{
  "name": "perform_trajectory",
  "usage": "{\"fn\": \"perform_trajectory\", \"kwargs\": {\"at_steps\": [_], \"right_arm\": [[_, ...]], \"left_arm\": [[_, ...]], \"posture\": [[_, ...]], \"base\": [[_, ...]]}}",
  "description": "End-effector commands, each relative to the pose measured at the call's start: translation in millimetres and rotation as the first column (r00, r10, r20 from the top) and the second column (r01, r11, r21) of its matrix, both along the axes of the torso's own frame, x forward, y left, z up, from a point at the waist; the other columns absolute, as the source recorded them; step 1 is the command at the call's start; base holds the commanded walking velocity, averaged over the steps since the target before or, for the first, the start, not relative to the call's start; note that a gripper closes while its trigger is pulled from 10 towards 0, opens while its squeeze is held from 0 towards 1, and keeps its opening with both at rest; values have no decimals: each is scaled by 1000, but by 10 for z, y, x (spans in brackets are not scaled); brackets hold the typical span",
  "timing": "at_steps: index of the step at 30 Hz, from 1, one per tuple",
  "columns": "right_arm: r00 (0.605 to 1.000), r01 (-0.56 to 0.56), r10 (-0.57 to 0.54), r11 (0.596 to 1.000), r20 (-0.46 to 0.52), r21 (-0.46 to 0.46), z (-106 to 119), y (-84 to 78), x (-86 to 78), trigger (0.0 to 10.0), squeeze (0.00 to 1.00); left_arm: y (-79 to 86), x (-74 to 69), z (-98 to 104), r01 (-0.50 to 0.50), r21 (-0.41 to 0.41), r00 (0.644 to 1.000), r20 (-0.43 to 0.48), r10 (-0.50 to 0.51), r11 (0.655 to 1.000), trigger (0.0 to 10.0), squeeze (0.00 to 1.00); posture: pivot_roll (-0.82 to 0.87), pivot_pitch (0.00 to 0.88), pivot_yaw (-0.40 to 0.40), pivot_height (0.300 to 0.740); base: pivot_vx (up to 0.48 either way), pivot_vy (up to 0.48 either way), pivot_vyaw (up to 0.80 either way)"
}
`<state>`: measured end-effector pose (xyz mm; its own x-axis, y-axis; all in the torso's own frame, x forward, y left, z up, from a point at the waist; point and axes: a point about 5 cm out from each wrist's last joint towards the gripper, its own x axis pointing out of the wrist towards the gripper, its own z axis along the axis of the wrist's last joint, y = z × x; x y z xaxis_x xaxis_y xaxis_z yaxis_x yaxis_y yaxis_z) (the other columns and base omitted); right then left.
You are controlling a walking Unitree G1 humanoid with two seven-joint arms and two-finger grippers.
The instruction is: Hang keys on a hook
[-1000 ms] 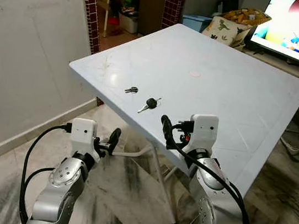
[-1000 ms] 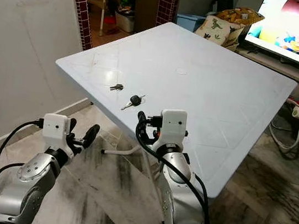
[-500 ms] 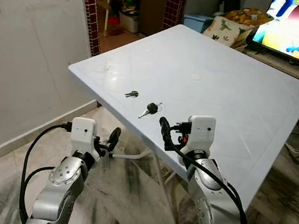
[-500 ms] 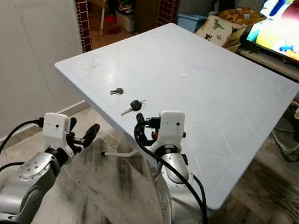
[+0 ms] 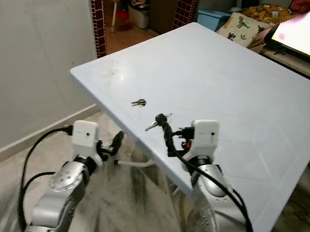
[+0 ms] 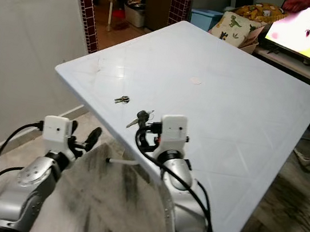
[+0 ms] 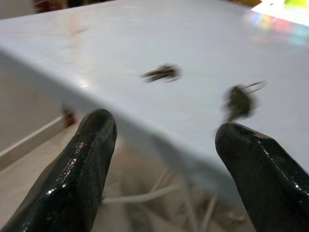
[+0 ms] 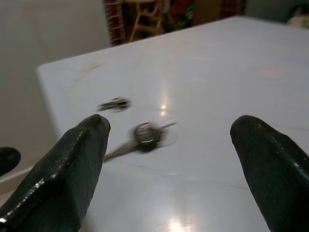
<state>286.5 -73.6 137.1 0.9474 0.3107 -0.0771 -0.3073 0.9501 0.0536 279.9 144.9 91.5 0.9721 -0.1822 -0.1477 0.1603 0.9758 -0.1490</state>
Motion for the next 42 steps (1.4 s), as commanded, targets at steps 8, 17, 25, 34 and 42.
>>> {"fn": "perform_trajectory", "kwargs": {"at_steps": [8, 17, 25, 34, 42], "right_arm": [[999, -15, 15, 1000, -48, -9, -78, 17, -9, 10000, 1000], [991, -40, 34, 998, -127, -45, -255, 30, -39, 10000, 580], [981, -77, 71, 997, -181, -27, -353, 122, 16, 10000, 0], [962, -3, 36, 993, -270, 120, -382, 268, 189, 10000, 0], [947, 34, 33, 979, -319, 202, -383, 433, 295, 10000, 0]], "left_arm": [[-37, -8, -13, 14, 7, 1000, -7, -14, 1000, 10000, 0], [17, -44, 23, -34, 55, 999, -7, 35, 998, 10000, 0], [124, -145, 64, -82, 170, 996, -2, 84, 982, 10000, 0], [204, -329, 10, -64, 224, 995, -60, 79, 973, 10000, 0], [169, -324, 48, -37, 280, 998, -41, 51, 959, 10000, 0]], "posture": [[-21, 17, 5, 740], [-16, 19, 6, 740], [11, 25, 4, 740], [91, 36, 7, 740], [110, 37, 8, 740]], "base": [[342, 0, 0], [175, 0, 0], [0, 0, 0], [0, 0, 0], [0, 0, 0]]}}
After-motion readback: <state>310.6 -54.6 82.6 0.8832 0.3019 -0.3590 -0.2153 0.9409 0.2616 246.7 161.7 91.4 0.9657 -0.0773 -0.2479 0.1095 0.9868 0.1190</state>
